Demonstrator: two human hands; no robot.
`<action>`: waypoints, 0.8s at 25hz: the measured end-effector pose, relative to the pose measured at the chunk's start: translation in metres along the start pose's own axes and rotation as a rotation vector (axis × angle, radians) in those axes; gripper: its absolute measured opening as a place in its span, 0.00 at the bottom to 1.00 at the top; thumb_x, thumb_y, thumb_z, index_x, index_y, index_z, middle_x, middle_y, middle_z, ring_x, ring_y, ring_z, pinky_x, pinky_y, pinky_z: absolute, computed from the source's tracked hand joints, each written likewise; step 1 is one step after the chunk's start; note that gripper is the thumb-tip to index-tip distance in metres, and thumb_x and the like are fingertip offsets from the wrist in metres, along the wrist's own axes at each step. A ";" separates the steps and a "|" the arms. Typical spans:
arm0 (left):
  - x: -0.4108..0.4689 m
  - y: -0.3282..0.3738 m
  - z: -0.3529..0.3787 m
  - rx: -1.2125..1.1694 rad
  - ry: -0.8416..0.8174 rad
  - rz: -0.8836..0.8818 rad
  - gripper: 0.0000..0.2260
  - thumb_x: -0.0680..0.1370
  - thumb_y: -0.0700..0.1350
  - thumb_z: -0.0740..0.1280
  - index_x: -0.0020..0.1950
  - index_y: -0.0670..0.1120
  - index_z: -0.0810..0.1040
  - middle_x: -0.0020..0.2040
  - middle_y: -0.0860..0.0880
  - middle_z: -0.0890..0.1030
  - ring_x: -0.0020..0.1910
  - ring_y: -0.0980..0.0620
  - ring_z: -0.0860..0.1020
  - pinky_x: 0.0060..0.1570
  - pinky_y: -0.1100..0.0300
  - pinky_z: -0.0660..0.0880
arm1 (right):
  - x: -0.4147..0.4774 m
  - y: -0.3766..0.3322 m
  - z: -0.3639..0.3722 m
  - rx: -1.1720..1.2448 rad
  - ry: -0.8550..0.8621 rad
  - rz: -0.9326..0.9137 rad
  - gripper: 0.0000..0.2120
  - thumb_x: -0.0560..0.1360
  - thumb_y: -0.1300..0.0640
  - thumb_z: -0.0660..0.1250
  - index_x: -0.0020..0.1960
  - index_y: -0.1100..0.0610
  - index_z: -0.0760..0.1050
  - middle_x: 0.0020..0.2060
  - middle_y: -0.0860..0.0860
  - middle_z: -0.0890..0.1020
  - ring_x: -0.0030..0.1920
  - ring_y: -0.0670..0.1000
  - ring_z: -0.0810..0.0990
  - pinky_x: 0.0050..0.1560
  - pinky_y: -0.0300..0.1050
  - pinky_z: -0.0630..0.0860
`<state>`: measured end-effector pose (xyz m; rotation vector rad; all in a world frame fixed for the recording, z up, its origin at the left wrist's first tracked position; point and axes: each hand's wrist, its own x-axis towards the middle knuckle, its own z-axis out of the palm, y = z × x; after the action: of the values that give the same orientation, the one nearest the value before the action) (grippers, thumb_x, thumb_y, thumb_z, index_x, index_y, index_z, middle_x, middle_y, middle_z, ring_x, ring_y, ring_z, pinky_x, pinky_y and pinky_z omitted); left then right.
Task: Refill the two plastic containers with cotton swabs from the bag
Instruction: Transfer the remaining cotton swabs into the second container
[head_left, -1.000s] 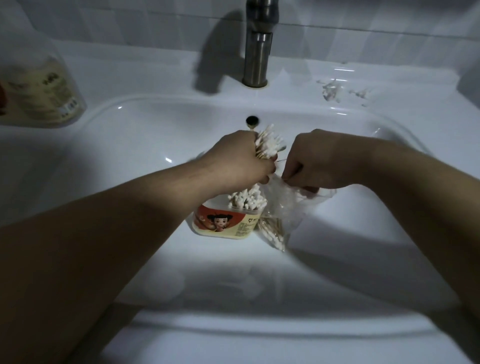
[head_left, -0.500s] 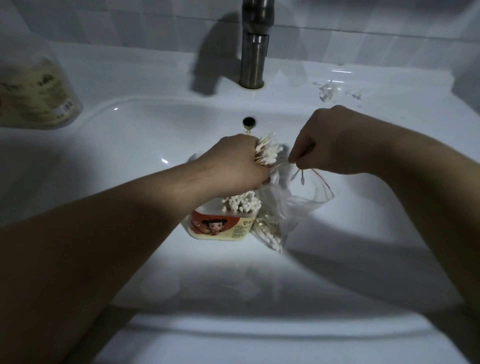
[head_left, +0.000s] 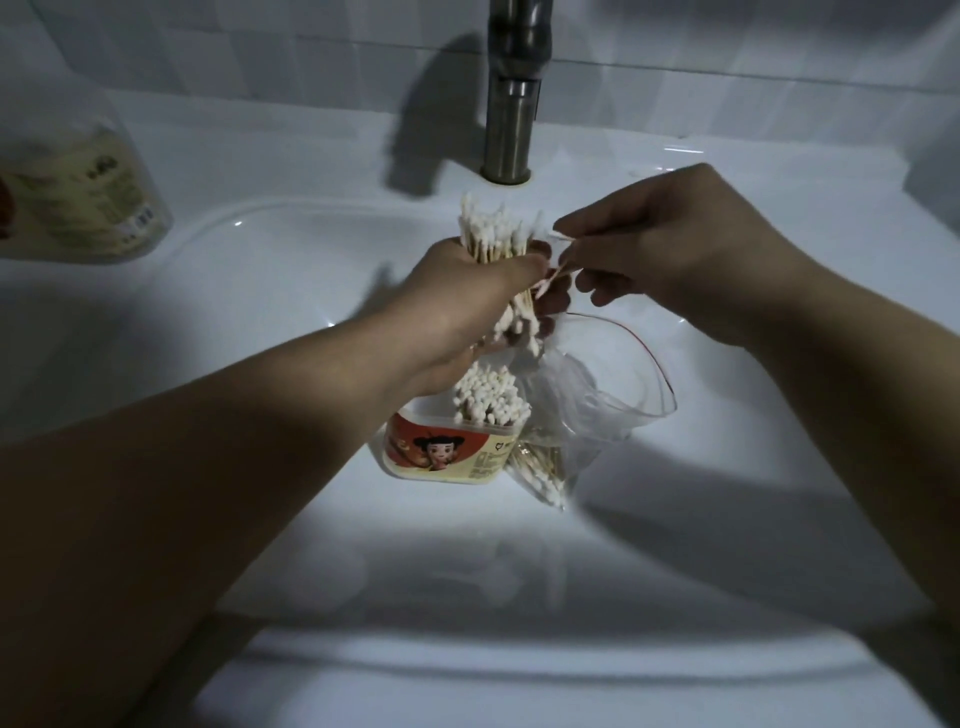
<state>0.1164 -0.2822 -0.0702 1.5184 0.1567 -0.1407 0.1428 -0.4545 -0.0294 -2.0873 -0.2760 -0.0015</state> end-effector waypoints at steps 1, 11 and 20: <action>-0.002 0.001 0.000 -0.015 -0.037 -0.028 0.05 0.81 0.42 0.69 0.56 0.44 0.83 0.46 0.43 0.88 0.44 0.46 0.87 0.49 0.52 0.83 | 0.000 0.001 0.002 -0.058 -0.009 -0.017 0.08 0.74 0.65 0.74 0.53 0.57 0.85 0.32 0.52 0.86 0.31 0.47 0.83 0.38 0.38 0.82; -0.003 0.004 0.000 0.030 -0.089 -0.080 0.04 0.80 0.36 0.68 0.52 0.40 0.82 0.39 0.45 0.83 0.32 0.54 0.80 0.34 0.60 0.80 | 0.002 0.008 0.011 -0.083 0.013 -0.007 0.09 0.80 0.63 0.66 0.50 0.55 0.84 0.38 0.52 0.86 0.35 0.48 0.84 0.34 0.43 0.82; 0.000 0.002 -0.002 0.052 -0.048 -0.074 0.07 0.82 0.44 0.68 0.45 0.45 0.81 0.34 0.49 0.83 0.35 0.52 0.82 0.43 0.56 0.82 | -0.002 -0.002 0.008 0.257 -0.012 0.192 0.20 0.80 0.74 0.59 0.67 0.60 0.76 0.50 0.61 0.81 0.40 0.58 0.88 0.45 0.49 0.85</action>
<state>0.1168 -0.2799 -0.0684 1.5608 0.1721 -0.2415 0.1395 -0.4470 -0.0324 -1.8507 -0.0773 0.1541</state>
